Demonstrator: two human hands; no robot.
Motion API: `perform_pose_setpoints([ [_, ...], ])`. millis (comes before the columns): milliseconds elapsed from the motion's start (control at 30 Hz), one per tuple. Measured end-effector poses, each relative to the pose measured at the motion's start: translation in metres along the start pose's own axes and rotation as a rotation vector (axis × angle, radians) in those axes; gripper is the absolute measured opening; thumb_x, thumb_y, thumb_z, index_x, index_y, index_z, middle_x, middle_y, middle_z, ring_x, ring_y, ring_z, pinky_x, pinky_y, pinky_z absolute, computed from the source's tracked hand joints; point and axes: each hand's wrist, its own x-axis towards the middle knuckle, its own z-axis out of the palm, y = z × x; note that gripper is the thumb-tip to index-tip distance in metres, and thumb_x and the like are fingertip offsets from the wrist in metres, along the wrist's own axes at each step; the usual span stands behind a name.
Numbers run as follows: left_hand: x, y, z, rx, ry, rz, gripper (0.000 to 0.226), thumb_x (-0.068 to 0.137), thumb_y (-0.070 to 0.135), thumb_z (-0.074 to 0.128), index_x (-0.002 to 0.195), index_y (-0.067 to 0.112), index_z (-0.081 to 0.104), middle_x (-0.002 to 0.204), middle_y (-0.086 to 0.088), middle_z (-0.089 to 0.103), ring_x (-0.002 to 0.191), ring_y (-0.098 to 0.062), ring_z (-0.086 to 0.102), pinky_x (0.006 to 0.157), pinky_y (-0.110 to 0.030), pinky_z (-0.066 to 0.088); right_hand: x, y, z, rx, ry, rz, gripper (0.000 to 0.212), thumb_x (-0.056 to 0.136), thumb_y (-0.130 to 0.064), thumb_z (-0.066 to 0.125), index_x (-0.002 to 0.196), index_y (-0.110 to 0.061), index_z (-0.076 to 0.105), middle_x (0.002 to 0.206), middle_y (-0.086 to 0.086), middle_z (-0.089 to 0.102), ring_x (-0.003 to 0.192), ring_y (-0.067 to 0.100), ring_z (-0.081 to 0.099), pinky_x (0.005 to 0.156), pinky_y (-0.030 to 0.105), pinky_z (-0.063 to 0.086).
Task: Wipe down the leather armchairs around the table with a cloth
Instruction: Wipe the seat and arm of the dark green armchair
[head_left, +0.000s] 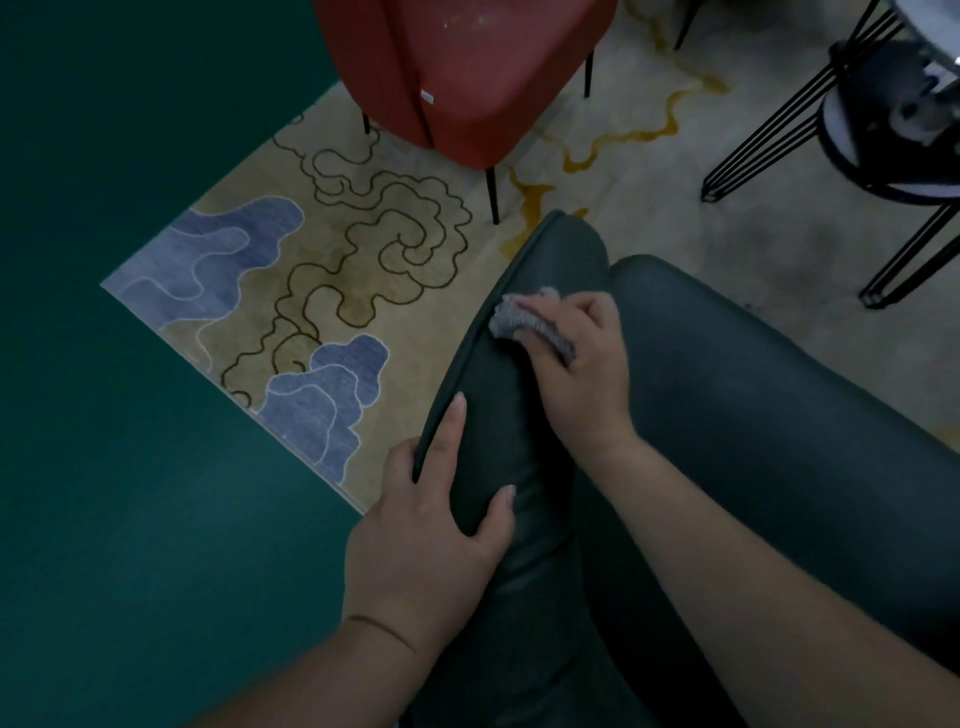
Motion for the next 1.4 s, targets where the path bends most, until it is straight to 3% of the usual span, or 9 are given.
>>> perform_pose_setpoints([
  [133,0.000,0.000,0.000,0.003,0.009,0.002,0.078,0.073,0.076,0.025,0.141,0.063,-0.010,0.130,0.012,0.038,0.084,-0.013,0.060,0.060,-0.027,0.047,0.047,0.010,0.006,0.035,0.082,0.175,0.026,0.087,-0.020,0.063,0.113,-0.022,0.066,0.100,0.000,0.044,0.085,0.002,0.046,0.082,0.001,0.034],
  [233,-0.001,-0.001,0.000,-0.003,0.010,0.000,0.077,0.074,0.076,0.025,0.140,0.063,-0.012,0.131,0.011,0.037,0.084,-0.013,0.059,0.063,-0.028,0.050,0.075,0.015,0.008,0.060,0.172,0.314,0.024,0.089,-0.020,0.061,0.113,-0.018,0.066,0.106,0.005,0.050,0.085,0.002,0.048,0.079,0.004,0.036],
  [333,-0.001,-0.001,-0.001,-0.012,0.000,0.003,0.077,0.075,0.075,0.026,0.139,0.063,-0.014,0.132,0.009,0.037,0.089,-0.015,0.060,0.067,-0.030,0.052,0.051,0.001,0.002,0.121,0.125,0.288,0.025,0.088,-0.018,0.064,0.112,-0.027,0.065,0.098,-0.008,0.045,0.084,-0.007,0.048,0.078,-0.004,0.032],
  [467,0.000,0.000,0.001,-0.021,0.001,0.012,0.077,0.073,0.075,0.025,0.138,0.064,-0.016,0.133,0.009,0.037,0.091,-0.016,0.061,0.066,-0.030,0.052,-0.020,-0.008,-0.005,0.010,-0.023,0.084,0.029,0.085,-0.018,0.066,0.114,-0.023,0.066,0.097,-0.003,0.042,0.087,-0.007,0.044,0.083,0.004,0.036],
  [633,0.000,-0.001,0.001,-0.008,0.013,0.013,0.076,0.073,0.076,0.024,0.138,0.065,-0.014,0.131,0.011,0.037,0.085,-0.014,0.060,0.059,-0.026,0.043,0.042,0.006,-0.002,0.016,0.003,0.162,0.027,0.088,-0.021,0.063,0.115,-0.023,0.066,0.103,0.003,0.048,0.086,-0.010,0.045,0.081,-0.002,0.032],
  [767,0.001,-0.002,0.001,-0.009,0.018,0.008,0.076,0.075,0.075,0.026,0.139,0.064,-0.014,0.130,0.011,0.036,0.086,-0.013,0.059,0.060,-0.025,0.042,0.085,0.019,0.004,0.115,0.134,0.379,0.028,0.090,-0.024,0.061,0.118,-0.019,0.064,0.113,0.009,0.054,0.094,0.006,0.056,0.093,0.018,0.044],
  [900,0.000,-0.002,0.002,0.003,0.024,0.035,0.072,0.079,0.073,0.021,0.141,0.061,-0.014,0.130,0.008,0.037,0.084,-0.017,0.060,0.060,-0.028,0.045,0.033,0.001,0.002,0.082,0.063,0.236,0.029,0.086,-0.019,0.065,0.114,-0.026,0.065,0.097,-0.005,0.041,0.084,-0.010,0.046,0.079,-0.004,0.030],
  [1067,-0.001,-0.003,0.002,0.007,0.019,0.054,0.069,0.087,0.064,0.026,0.147,0.053,-0.007,0.132,0.004,0.038,0.086,-0.020,0.060,0.061,-0.027,0.040,-0.052,-0.014,-0.008,0.047,-0.014,0.108,0.034,0.083,-0.012,0.068,0.114,-0.024,0.066,0.096,-0.003,0.041,0.089,-0.003,0.045,0.087,0.006,0.036],
  [1400,0.000,0.000,-0.002,0.039,-0.022,0.026,0.069,0.089,0.059,0.023,0.151,0.044,-0.003,0.138,-0.003,0.038,0.101,-0.023,0.057,0.074,-0.034,0.045,-0.124,-0.037,-0.049,0.159,-0.168,0.318,0.036,0.083,-0.011,0.069,0.109,-0.035,0.064,0.095,-0.010,0.047,0.092,0.001,0.053,0.086,0.009,0.041],
])
